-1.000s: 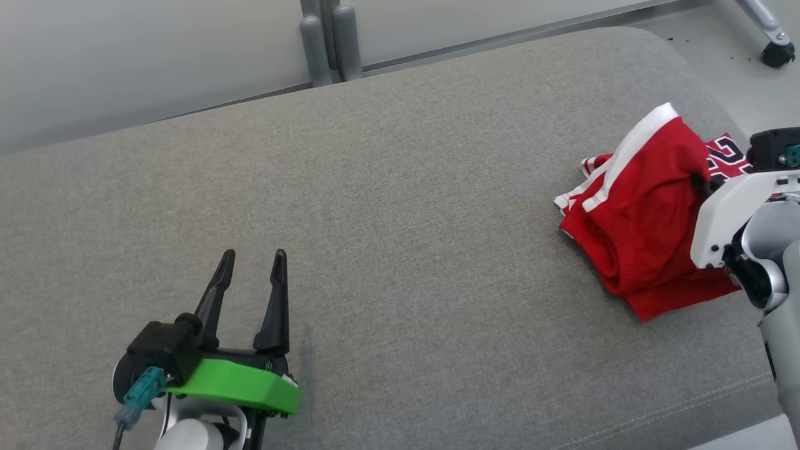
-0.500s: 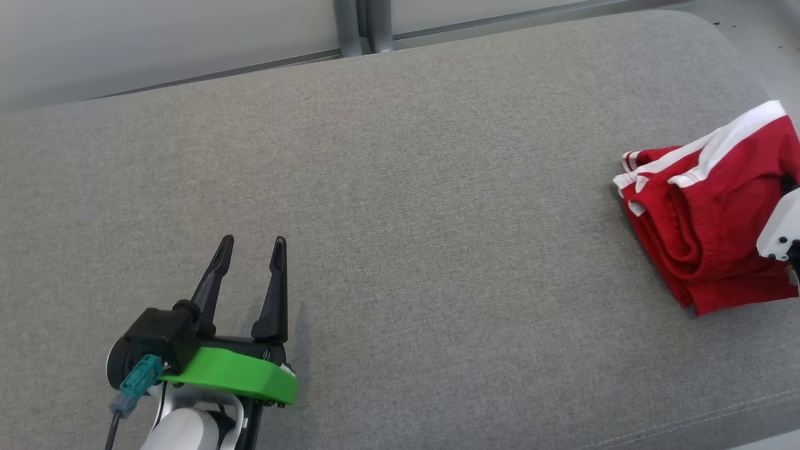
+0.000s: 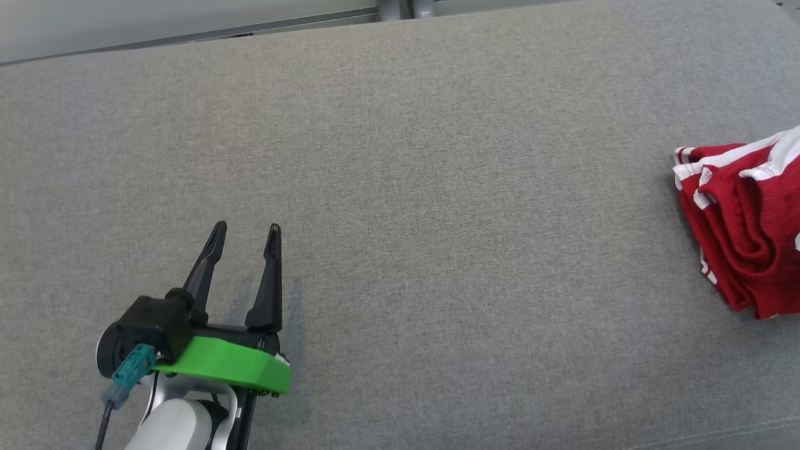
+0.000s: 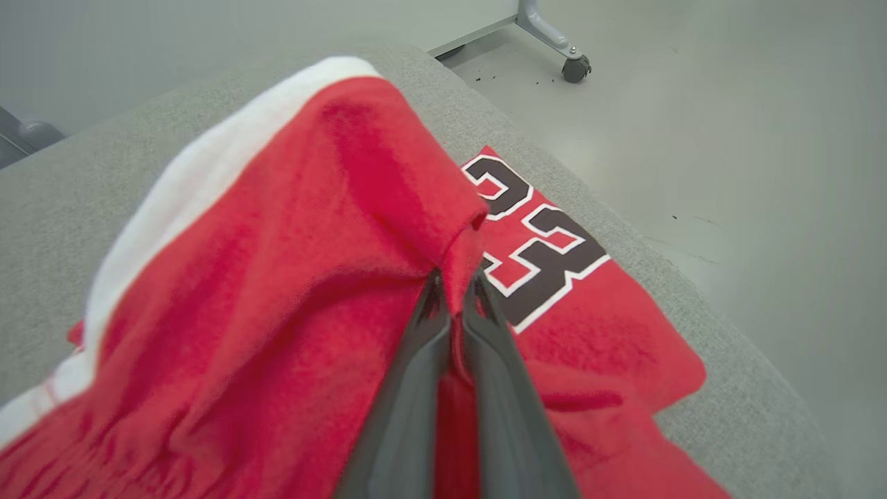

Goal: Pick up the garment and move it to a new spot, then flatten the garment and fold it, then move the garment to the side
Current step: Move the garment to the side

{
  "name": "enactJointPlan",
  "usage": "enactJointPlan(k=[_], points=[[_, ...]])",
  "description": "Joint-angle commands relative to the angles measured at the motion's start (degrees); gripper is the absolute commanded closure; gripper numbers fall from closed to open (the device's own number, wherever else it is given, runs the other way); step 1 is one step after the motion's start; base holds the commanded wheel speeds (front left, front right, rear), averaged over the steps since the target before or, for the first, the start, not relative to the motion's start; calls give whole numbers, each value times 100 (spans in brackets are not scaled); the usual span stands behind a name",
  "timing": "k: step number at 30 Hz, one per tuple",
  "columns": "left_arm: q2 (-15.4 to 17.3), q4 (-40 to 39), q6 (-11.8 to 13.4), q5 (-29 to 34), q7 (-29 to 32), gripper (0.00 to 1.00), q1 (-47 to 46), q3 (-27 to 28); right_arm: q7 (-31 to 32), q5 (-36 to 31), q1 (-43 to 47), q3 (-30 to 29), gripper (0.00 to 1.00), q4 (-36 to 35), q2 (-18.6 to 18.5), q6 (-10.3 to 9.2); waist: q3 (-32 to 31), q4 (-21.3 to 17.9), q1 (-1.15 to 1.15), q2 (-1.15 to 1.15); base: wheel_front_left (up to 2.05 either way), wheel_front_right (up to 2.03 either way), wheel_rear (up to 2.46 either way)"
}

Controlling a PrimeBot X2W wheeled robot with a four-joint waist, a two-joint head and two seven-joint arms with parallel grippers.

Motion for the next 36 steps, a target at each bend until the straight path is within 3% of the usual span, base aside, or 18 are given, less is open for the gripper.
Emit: enactJointPlan(k=[1, 5, 6, 7, 8, 15, 21, 28, 36], points=[[49, -21, 17, 14, 5, 0, -108, 1, -69, -102, -69, -60, 100, 56, -1, 0, 51, 60, 0, 33, 0, 0, 0], [55, -17, 53, -2, 12, 0, -105, -3, -156, -643, -168, -489, 99, 270, -13, 0, 45, 87, 0, 33, 0, 0, 0], [55, -16, 60, -7, 8, 0, -99, -3, -185, -755, -171, -569, 82, 272, -8, 0, 37, 84, 0, 33, 0, 0, 0], [58, -11, 56, -14, 1, 0, -88, 2, -195, -880, -176, -648, 29, 273, 7, 0, 25, 76, 0, 33, 0, 0, 0], [62, -8, 59, -22, -5, 0, -72, 7, -221, -975, -184, -725, 0, 255, 26, 0, 12, 64, 0, 33, 0, 0, 0], [49, 6, 83, -46, -33, 0, 15, -16, -303, -1519, -252, -1120, 0, 132, 123, 0, -79, -58, 0, 33, 0, 0, 0], [42, 36, 104, -101, -76, 0, 115, -2, -442, -1491, -384, -996, 0, 165, 229, 0, -254, -189, 0, 33, 0, 0, 0], [4, 50, 134, -182, -184, 0, 174, 123, -818, -1051, -664, 17, 0, 120, 420, 0, -609, -289, 0, 33, 0, 0, 0], [-107, 187, 140, -380, -368, 0, 286, 460, -1109, 22, -371, 1861, 0, -316, 568, 0, -1050, -188, 0, 33, 0, 0, 0]])
